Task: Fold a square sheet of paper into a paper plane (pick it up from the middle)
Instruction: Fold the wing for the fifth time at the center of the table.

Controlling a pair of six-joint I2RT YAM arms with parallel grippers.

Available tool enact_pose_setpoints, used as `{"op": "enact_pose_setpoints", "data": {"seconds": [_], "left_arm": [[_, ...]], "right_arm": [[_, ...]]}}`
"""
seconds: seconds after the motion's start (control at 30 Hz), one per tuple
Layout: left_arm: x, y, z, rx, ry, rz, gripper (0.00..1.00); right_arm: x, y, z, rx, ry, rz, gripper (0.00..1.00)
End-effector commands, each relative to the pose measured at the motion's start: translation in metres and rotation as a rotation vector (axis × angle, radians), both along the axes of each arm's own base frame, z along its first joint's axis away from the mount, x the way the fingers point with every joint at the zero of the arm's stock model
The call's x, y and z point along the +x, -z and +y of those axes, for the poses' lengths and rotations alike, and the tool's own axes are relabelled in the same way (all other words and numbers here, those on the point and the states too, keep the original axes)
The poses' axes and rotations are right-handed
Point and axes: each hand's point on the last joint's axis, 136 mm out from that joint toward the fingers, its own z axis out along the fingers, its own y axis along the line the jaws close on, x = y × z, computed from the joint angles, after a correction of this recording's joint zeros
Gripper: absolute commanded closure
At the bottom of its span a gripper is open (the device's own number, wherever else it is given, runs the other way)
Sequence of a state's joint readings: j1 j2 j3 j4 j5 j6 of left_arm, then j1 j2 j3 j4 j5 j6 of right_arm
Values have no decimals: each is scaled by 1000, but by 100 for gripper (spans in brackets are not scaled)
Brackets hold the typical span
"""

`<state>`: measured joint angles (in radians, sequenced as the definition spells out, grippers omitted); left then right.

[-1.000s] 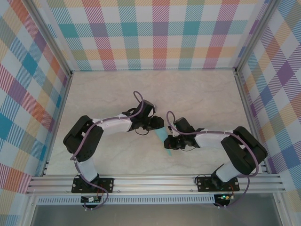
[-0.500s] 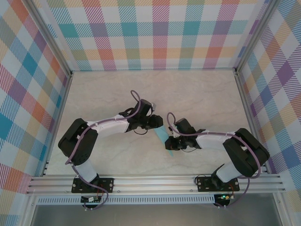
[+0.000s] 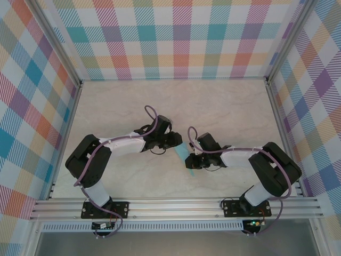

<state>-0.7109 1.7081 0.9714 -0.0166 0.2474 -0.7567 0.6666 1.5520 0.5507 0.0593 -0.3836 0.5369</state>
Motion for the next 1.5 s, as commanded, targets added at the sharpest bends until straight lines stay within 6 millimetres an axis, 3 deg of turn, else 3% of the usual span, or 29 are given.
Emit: {"op": "enact_pose_setpoints", "data": {"seconds": [0.0,0.13,0.37,1.03,1.17,1.47], "left_arm": [[8,-4,-1,-10,-34,-8,66],[9,-9,3,-11,-47,-36,65],[9,-4,-7,-28,-11,-33,66],[-8,39,-25,-90,63,17,67],[-7,55,-16,-39,46,16,67],[5,66,6,55,42,-34,68]], "right_arm": [[-29,51,-42,-209,10,94,92],[-29,46,-48,-222,21,71,92],[-27,41,-50,-218,33,35,92],[-28,43,-49,-219,29,57,92],[-30,45,-50,-228,31,74,92],[-39,50,-55,-236,67,128,96]]}}
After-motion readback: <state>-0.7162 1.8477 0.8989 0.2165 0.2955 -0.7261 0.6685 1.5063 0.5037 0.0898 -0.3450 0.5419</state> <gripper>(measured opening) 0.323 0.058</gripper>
